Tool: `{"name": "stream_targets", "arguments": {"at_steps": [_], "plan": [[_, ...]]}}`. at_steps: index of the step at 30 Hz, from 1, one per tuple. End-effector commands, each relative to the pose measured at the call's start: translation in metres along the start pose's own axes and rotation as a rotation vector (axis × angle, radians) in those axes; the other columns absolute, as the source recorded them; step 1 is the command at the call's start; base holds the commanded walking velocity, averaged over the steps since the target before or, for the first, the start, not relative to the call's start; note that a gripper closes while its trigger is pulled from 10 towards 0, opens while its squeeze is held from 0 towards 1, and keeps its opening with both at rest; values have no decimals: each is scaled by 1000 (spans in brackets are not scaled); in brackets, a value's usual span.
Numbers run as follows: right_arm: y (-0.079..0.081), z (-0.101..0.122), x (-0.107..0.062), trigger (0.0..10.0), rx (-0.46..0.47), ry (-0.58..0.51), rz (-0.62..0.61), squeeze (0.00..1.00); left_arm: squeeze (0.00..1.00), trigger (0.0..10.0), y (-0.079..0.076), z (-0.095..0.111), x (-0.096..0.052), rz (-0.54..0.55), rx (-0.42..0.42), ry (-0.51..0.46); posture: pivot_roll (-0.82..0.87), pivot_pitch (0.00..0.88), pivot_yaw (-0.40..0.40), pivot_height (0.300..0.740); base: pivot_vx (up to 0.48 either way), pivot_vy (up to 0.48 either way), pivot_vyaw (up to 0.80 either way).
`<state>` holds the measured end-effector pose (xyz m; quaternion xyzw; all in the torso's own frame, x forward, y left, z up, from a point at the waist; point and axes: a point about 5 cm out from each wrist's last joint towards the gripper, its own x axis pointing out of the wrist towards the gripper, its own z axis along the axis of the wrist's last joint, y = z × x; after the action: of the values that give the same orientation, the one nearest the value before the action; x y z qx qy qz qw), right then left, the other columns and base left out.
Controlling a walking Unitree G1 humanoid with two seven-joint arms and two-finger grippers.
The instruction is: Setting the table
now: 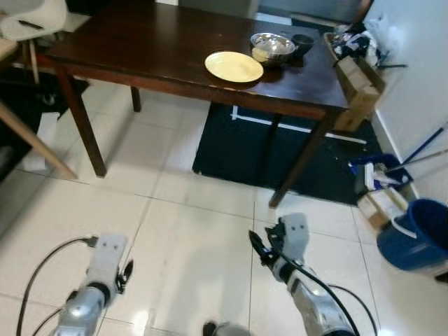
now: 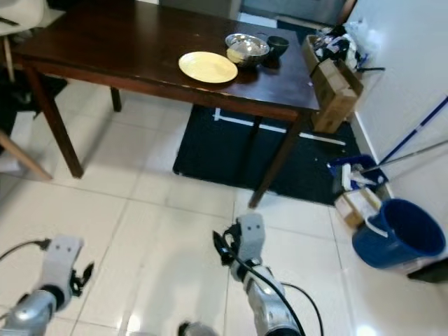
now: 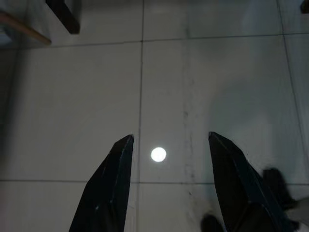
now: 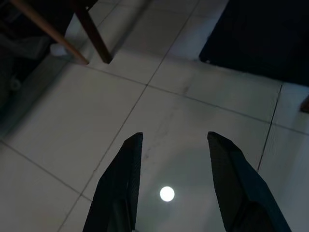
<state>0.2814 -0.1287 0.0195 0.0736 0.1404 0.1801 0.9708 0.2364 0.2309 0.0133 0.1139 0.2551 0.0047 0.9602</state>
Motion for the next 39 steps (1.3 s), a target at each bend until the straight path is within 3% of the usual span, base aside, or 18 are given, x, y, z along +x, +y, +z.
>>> {"name": "stream_targets", "arguments": {"at_steps": [1,6,15,24,29,33,39], "plan": [[-11,-3,-4,10000,2,14,-27,0,0,10000,-8,5,1,-16,-1,-15,74,64,-65,740,0,0,-706],[-14,2,-1,10000,-10,11,-19,0,0,10000,-14,0,3,-6,-4,-6,70,46,-87,740,0,0,-548],[-20,11,4,10000,-14,-13,-35,0,0,10000,-9,4,6,20,4,-23,51,38,-72,740,0,0,0],[-15,8,2,10000,14,-52,-55,0,0,10000,-12,28,13,-25,92,-117,16,6,42,740,0,0,0],[-15,10,3,10000,33,-79,-82,0,0,10000,-10,35,18,-20,66,-136,-23,0,71,740,0,0,0],[-12,14,7,10000,32,-86,-72,0,0,10000,-9,38,20,-25,-10,-139,-58,0,64,740,0,0,0],[-12,20,11,10000,17,-92,-44,0,0,10000,-15,37,14,-55,-47,-140,-71,0,50,740,0,0,0]]}}
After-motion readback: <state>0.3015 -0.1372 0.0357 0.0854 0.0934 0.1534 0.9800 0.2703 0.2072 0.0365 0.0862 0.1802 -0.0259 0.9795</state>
